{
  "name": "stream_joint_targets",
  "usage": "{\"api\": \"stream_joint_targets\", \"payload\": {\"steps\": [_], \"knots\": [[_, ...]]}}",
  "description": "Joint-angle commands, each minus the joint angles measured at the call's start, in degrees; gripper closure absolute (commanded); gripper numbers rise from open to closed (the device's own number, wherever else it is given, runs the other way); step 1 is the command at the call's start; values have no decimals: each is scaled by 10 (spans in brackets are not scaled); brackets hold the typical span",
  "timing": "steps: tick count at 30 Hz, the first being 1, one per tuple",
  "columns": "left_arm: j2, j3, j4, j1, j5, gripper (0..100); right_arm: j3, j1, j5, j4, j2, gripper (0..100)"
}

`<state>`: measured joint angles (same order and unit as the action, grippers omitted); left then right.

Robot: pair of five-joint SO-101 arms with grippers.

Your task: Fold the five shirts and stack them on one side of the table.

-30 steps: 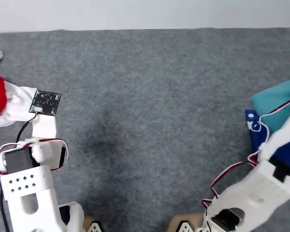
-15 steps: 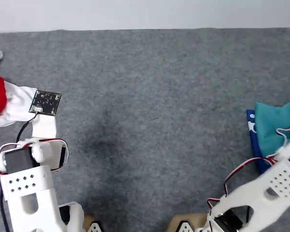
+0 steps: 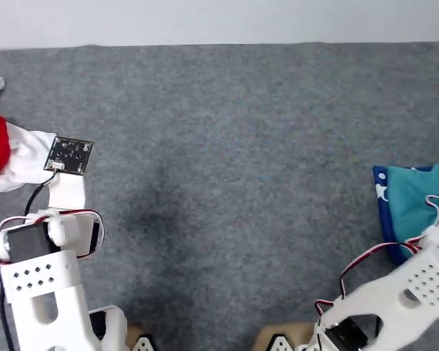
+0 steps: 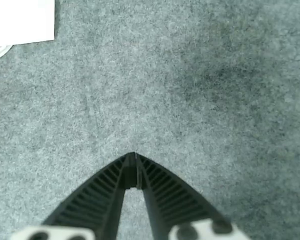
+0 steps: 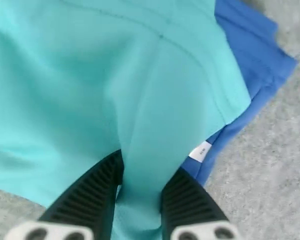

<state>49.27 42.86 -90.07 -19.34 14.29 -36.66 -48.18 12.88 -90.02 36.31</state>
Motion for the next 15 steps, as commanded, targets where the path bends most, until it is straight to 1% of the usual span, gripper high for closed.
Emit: {"api": "stream_joint_targets", "payload": {"steps": [1,12,13,15], "knots": [[10,-1,6,-1,4,997,-6,-7,-13,17,-44,990],[10,-1,6,-1,4,997,-4,-18,-14,-2,-36,981],[10,-1,6,-1,4,997,-4,-19,-14,-3,-31,963],[10,-1,6,-1,4,997,-4,-19,-11,-8,-28,888]]}}
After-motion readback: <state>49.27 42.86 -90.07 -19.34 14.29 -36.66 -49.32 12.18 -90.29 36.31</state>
